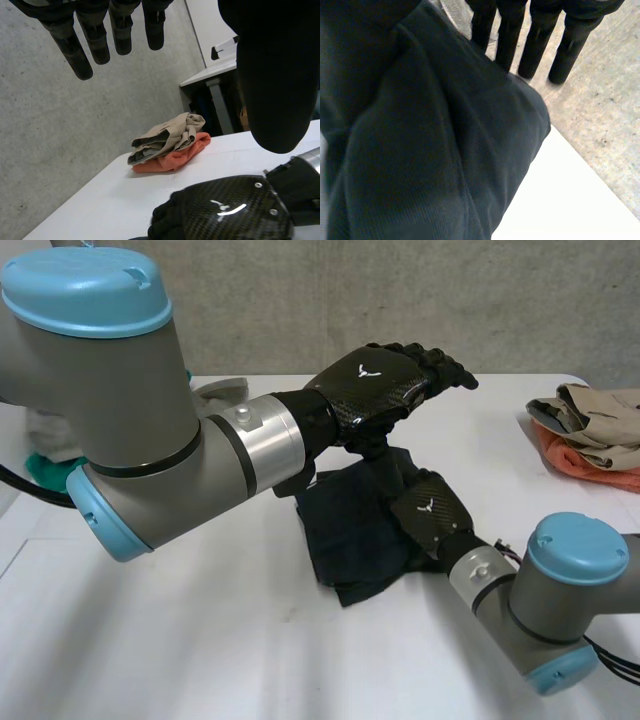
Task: Fold the laundry.
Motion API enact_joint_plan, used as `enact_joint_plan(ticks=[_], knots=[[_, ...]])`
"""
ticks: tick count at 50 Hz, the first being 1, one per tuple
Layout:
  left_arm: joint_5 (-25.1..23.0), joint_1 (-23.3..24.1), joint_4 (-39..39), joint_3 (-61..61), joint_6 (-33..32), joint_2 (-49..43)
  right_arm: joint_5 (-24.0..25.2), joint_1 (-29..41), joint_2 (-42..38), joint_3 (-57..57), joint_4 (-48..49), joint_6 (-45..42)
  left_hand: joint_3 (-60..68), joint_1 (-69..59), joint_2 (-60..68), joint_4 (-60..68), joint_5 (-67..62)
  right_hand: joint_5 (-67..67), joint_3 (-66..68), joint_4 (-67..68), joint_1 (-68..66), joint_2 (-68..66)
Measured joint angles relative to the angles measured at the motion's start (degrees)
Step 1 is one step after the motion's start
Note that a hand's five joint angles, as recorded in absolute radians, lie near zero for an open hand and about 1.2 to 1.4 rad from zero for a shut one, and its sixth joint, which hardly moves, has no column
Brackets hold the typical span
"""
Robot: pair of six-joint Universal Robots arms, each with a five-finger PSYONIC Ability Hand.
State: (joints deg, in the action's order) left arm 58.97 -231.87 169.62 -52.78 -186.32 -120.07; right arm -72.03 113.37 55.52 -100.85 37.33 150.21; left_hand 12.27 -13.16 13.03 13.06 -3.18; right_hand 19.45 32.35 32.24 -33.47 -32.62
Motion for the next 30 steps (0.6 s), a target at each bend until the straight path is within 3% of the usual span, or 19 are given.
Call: enact_joint_plan(ticks=[2, 3, 6, 19, 30], knots=[[0.0, 0.0, 0.0, 0.0, 0.0, 0.0, 0.2, 0.0, -0.5, 1.1, 0.0, 0.1, 0.0, 0.0, 0.0, 0.0, 0.0, 9.5, 12.6, 12.5, -9.7, -13.1], [0.0, 0.0, 0.0, 0.0, 0.0, 0.0, 0.4, -0.1, -1.2, 2.7, 0.0, 0.2, 0.0, 0.0, 0.0, 0.0, 0.0, 20.6, 27.5, 27.7, -19.4, -28.2], [0.0, 0.0, 0.0, -0.1, -0.1, 0.1, 0.4, -0.1, -2.1, 5.1, -0.2, 0.6, 0.0, 0.0, 0.0, 0.0, 0.0, 28.0, 32.4, 35.1, -22.9, -32.0], [0.1, -1.1, 1.0, -0.2, -0.1, 2.0, -0.7, -2.9, -0.7, 19.8, -0.4, 5.7, 0.0, 0.0, 0.0, 0.0, 0.0, 31.2, 32.4, 36.4, -25.7, -32.0], [0.4, -2.4, 2.1, -0.3, 0.1, 4.9, -0.5, -19.6, 3.0, 34.4, -0.1, 19.4, 0.0, 0.0, 0.0, 0.0, 0.0, 32.6, 32.4, 36.5, -26.2, -32.0]])
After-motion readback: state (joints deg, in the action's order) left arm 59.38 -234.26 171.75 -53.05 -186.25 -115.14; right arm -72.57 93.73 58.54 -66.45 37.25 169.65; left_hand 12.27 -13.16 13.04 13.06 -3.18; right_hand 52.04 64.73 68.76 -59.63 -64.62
